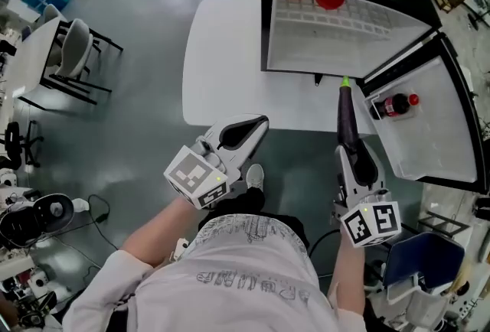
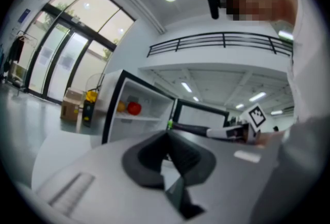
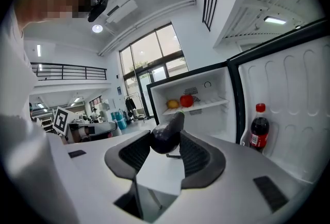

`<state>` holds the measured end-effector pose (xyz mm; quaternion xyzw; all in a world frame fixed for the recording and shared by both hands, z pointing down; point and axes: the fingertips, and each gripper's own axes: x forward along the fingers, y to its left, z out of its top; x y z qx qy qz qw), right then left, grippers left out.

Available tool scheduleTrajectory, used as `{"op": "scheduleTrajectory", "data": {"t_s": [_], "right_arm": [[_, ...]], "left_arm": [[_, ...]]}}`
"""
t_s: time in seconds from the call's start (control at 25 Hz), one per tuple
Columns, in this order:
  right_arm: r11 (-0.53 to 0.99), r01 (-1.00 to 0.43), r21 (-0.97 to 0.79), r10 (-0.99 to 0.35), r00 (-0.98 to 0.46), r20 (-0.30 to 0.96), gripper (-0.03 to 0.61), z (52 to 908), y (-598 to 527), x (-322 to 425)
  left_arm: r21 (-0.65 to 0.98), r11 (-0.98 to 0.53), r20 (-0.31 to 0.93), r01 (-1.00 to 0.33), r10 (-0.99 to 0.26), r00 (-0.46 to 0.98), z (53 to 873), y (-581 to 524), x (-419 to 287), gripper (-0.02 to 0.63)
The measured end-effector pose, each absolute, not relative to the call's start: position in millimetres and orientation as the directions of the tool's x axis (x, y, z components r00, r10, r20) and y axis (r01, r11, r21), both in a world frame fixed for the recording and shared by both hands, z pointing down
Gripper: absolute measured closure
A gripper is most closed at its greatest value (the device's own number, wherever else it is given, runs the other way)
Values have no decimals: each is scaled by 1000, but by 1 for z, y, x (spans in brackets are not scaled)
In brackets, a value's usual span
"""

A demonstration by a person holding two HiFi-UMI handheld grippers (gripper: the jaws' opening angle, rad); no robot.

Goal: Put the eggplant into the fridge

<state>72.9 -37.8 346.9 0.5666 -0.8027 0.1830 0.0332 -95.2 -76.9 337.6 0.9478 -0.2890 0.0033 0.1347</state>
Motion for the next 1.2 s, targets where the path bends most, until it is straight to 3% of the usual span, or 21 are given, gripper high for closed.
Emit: {"op": "scheduleTrajectory", "data": {"t_s": [0.6,1.2], "right_arm": [[266,-938,-221,-913,-319,255,405,339,-92,69],[280,-942,-183,-926,-315,207,405,330,-161,124]], "left_arm": [[253,-808,81,-531,-530,844,338,-133,-102,607],[241,-782,126,-574,-562,818,339,-159,-67,607]]}}
